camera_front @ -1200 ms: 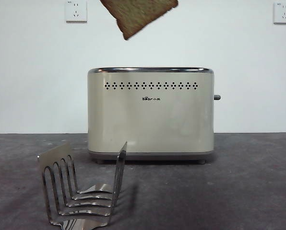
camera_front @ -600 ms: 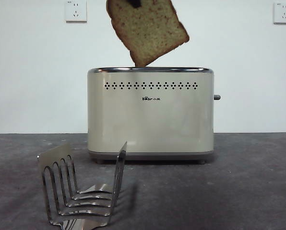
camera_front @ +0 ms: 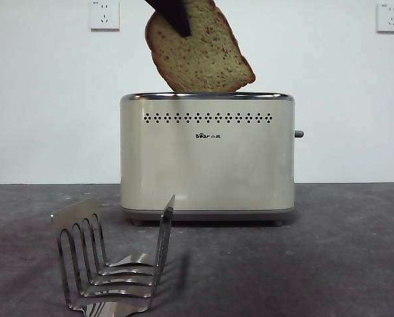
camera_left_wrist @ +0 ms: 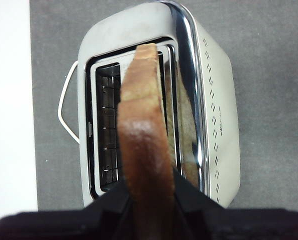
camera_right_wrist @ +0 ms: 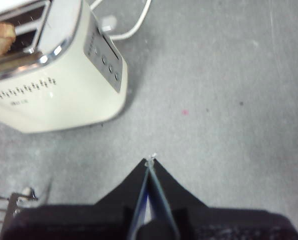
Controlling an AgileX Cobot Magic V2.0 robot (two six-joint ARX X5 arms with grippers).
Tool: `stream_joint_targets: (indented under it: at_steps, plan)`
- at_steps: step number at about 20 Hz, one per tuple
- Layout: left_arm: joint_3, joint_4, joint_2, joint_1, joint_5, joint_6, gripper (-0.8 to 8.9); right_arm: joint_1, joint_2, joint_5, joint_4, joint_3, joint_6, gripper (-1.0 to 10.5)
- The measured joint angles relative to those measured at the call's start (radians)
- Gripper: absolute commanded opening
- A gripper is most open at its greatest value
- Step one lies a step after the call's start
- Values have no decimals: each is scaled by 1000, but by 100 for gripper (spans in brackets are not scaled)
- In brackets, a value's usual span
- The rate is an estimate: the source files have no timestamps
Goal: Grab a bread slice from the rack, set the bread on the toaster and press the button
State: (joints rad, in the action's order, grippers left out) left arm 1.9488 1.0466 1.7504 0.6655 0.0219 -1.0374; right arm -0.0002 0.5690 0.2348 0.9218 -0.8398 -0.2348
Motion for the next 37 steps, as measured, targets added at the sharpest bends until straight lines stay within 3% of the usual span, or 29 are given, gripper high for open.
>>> stream_joint_targets:
  at_steps: [8,14,17,30,37]
  plan:
    - [0,5,50,-24,-21,-36,-9,0,0,0,2,0,20,1]
    - [0,-4,68,-23,32,-36,-10,0,0,0,2,0,23,1]
    - [0,-11,68,-12,106,-35,-10,0,0,0,2,0,23,1]
    - [5,-41,137,48,151,-32,-10,0,0,0,16,0,31,1]
    - [10,-69,149,51,140,45,-9,0,0,-3,50,0,48,1]
